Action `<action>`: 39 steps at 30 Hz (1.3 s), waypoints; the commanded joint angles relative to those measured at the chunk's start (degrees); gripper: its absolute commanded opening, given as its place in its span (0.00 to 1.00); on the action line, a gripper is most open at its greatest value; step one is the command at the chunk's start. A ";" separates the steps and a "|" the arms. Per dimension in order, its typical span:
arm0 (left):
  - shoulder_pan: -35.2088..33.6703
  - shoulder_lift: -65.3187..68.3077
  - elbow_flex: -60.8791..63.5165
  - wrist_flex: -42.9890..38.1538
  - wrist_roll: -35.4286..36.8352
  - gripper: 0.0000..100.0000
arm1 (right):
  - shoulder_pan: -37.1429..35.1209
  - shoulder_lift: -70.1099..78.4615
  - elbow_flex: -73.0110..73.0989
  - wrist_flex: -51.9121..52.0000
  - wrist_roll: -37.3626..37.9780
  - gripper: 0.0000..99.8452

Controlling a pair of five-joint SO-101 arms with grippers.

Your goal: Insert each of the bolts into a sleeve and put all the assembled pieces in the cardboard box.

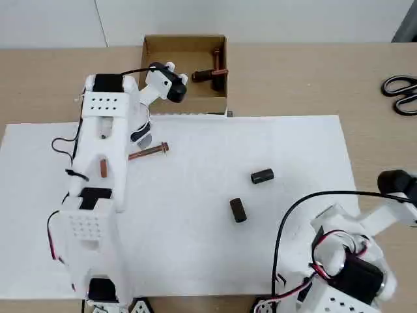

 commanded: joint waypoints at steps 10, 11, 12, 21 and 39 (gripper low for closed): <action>4.66 3.96 -6.02 2.29 -1.23 0.12 | 0.22 -0.48 -0.18 -1.45 -0.35 0.00; 4.84 4.04 -5.93 2.29 -1.49 0.12 | 0.22 -0.48 -0.18 -1.45 -0.35 0.00; 5.01 4.13 -5.93 2.20 -1.49 0.12 | 0.22 -0.48 -0.18 -1.45 -0.35 0.00; 4.75 8.70 -6.37 1.41 -1.76 0.12 | 0.22 -0.57 -0.18 -1.45 -0.35 0.00; 5.01 12.92 -6.46 -1.32 -1.76 0.01 | 0.04 -0.57 -0.18 -1.45 -0.35 0.00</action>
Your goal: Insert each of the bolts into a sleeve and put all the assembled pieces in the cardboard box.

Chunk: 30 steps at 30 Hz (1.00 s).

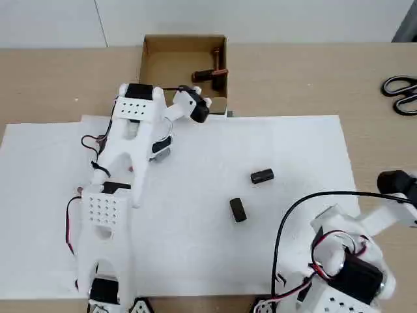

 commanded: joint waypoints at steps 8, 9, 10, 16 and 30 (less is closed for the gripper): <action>-0.26 -1.85 -9.27 2.37 5.36 0.00 | -0.13 -0.40 -0.70 -1.36 1.05 0.00; -0.44 -3.34 -9.89 2.37 7.30 0.00 | -0.13 -0.40 -0.88 -1.63 1.85 0.00; -0.44 -5.27 -9.89 2.37 8.70 0.00 | -0.22 -0.40 -1.32 -2.33 2.81 0.00; 0.35 -21.71 -5.85 2.46 14.42 0.00 | -3.56 -0.31 -5.54 -6.73 11.87 0.00; 3.78 -64.62 23.34 2.37 21.89 0.00 | -35.30 -0.31 -6.86 -9.89 13.36 0.00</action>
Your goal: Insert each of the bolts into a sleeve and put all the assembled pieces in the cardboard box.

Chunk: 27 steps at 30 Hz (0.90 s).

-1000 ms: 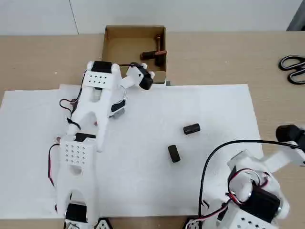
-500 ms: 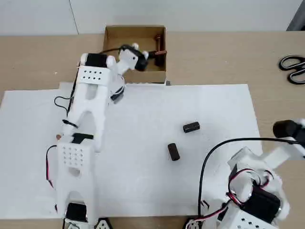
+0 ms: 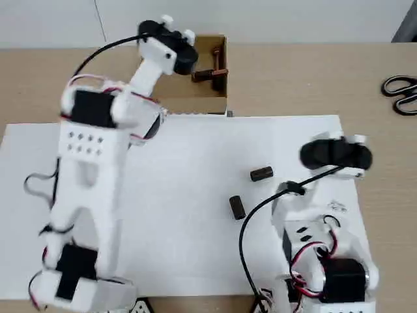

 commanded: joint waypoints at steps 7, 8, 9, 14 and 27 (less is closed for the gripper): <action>-1.23 -30.51 19.56 -4.04 -1.76 0.00 | -14.29 -0.40 0.00 -1.54 0.70 0.00; -1.67 -33.67 22.02 -5.01 -1.67 0.00 | -15.34 -0.48 0.35 -1.54 0.53 0.00; -2.02 -37.01 24.75 -6.15 -1.67 0.00 | -16.13 -0.48 0.53 -1.54 0.44 0.00; -2.20 -55.21 41.54 -12.40 -1.58 0.00 | -17.01 -0.48 0.88 -3.47 0.35 0.00; -2.20 -98.11 76.79 -25.49 13.98 0.00 | -17.19 -0.48 1.49 -4.44 0.35 0.00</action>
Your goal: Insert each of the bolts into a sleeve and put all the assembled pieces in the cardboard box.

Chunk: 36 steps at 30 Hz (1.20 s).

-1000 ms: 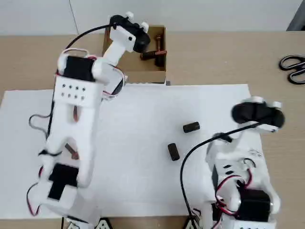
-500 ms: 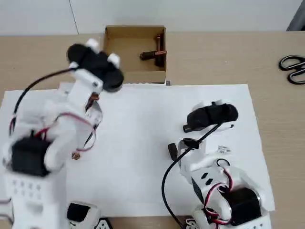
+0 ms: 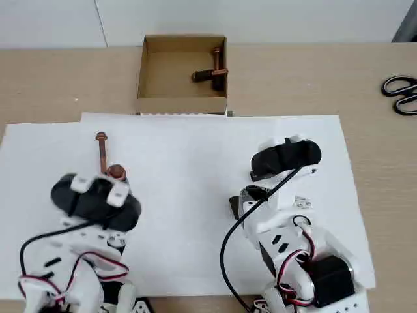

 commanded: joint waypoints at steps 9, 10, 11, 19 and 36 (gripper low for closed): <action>0.09 -4.40 5.23 -2.02 30.51 0.00 | -0.31 -0.48 3.60 -4.88 0.35 0.00; 0.09 -4.40 5.93 -2.02 31.74 0.00 | -0.40 -0.48 4.22 -6.55 0.35 0.00; 0.09 -4.40 6.73 -2.02 33.05 0.00 | -0.48 -0.48 4.92 -8.57 0.35 0.00; 0.18 -4.31 10.59 -7.74 40.79 0.00 | -11.03 -0.48 13.98 -22.81 0.35 0.00; 9.67 -4.40 10.59 -10.46 43.34 0.00 | -26.68 -0.48 24.35 -39.69 10.99 0.00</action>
